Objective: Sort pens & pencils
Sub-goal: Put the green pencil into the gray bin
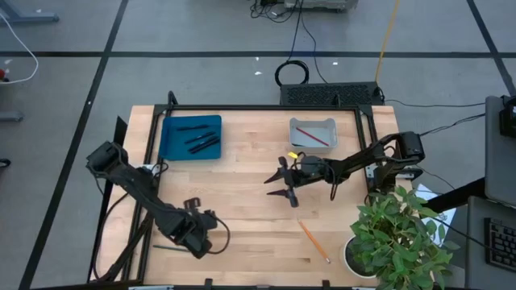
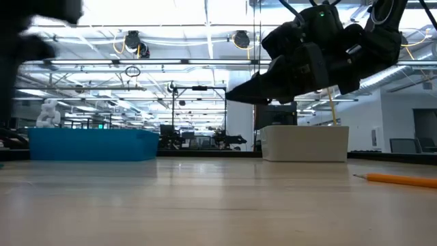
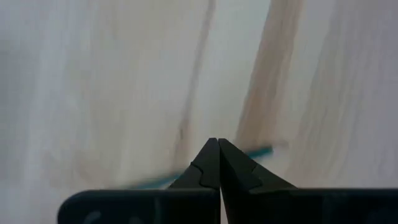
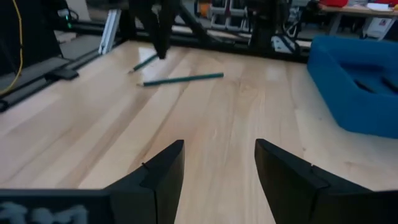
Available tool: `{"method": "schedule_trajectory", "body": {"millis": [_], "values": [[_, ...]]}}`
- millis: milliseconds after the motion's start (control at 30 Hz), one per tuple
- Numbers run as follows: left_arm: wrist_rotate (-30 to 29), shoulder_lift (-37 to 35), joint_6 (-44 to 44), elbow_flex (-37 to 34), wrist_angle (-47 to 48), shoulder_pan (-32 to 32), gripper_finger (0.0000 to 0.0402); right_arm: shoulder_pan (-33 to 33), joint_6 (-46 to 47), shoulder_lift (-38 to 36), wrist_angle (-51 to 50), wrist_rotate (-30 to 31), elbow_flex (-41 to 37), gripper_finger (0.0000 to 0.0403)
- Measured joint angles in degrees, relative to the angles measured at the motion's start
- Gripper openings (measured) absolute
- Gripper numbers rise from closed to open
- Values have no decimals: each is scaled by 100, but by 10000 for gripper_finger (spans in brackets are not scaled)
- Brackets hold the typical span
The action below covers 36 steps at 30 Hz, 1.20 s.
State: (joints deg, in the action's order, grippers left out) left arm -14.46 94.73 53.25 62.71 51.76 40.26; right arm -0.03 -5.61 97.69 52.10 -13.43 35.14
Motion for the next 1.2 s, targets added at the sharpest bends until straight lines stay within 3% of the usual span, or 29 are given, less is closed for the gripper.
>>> {"method": "schedule_trajectory", "body": {"millis": [267, 367, 1200], "values": [[1480, 58, 1255, -998, 27, -117, 0, -2, 45, -2, 41, 2, -2, 185], [1645, 28, 1302, -1334, -144, -229, 0, -2, 45, -2, 38, 7, -2, 185], [1577, 36, -1445, -1468, -688, -2126, 0, -2, 88, -2, 36, 9, -2, 185]]}}
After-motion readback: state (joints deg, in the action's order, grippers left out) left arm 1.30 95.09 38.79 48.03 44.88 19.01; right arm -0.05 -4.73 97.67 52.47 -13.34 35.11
